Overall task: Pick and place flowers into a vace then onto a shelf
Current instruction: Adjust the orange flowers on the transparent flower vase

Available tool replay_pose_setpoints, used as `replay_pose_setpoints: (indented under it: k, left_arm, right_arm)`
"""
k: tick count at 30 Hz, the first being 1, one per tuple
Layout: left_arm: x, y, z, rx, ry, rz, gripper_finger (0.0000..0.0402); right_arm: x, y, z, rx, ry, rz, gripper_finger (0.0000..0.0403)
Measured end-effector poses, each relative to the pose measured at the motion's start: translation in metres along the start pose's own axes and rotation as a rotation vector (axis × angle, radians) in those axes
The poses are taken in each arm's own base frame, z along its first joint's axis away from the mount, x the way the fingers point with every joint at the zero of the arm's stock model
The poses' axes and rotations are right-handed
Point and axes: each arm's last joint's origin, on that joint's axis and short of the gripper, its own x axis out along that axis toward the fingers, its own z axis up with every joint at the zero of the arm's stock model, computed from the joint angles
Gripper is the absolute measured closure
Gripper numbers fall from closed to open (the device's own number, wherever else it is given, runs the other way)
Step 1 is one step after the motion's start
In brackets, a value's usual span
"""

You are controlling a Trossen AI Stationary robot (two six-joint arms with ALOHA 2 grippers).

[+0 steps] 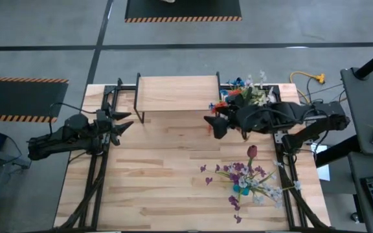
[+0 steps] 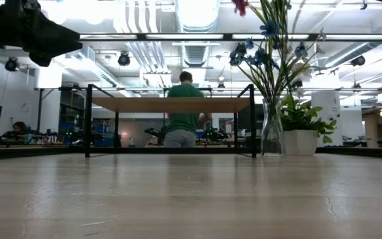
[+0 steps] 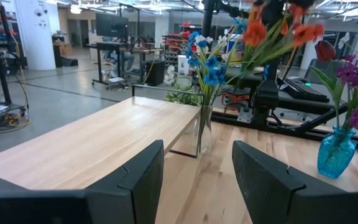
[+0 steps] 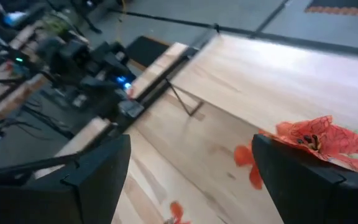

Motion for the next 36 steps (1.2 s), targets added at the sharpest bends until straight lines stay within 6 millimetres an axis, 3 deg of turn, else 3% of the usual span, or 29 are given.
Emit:
replay_pose_setpoints:
  k: [7,11,18,24,28,32,36]
  left_arm:
    - [0.000,0.000,0.000,0.000,0.001,0.000,0.0226]
    - [0.000,0.000,0.000,0.000,0.001,-0.001,0.0226]
    - [0.000,0.000,0.000,0.001,0.003,0.000,0.0226]
    - [0.000,0.000,-0.001,-0.007,0.009,-0.018,0.0226]
    - [0.002,-0.005,-0.001,-0.003,-0.004,-0.151,0.0226]
    - [0.009,-0.013,0.010,0.021,-0.146,-0.347,0.0226]
    - [0.022,-0.017,0.015,0.057,-0.199,-0.370,0.0217]
  right_arm:
    - [-0.025,0.009,0.030,0.022,-0.071,0.075,0.0074]
    - [-0.038,0.013,0.045,-0.060,-0.122,0.103,0.0074]
    - [-0.021,0.015,0.037,-0.118,-0.150,0.003,0.0074]
    - [-0.024,0.027,0.045,-0.097,-0.143,0.124,0.0074]
    - [-0.030,0.030,0.051,-0.106,-0.145,0.147,0.0074]
    - [-0.039,0.032,0.060,-0.120,-0.165,0.180,0.0074]
    - [-0.047,0.035,0.065,-0.136,-0.156,0.242,0.0074]
